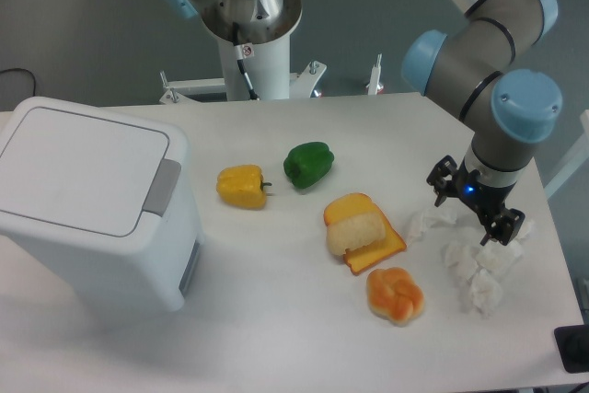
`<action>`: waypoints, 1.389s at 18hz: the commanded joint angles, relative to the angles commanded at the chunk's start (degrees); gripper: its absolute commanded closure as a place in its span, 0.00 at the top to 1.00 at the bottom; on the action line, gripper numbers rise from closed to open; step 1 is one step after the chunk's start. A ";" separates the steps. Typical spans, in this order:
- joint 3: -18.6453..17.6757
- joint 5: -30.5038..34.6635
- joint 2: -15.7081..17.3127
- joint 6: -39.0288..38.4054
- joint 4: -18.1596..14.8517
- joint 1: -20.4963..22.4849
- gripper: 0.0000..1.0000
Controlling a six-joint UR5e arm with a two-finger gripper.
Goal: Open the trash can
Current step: 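Move the gripper from the tissues over to the white trash can lid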
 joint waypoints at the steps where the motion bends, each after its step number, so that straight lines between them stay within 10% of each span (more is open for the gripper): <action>1: 0.00 0.00 0.00 0.00 0.00 0.00 1.00; 10: -2.89 -3.24 1.75 -2.54 0.44 -0.09 1.00; 25: -6.77 -8.79 13.00 -33.37 -3.34 -7.55 1.00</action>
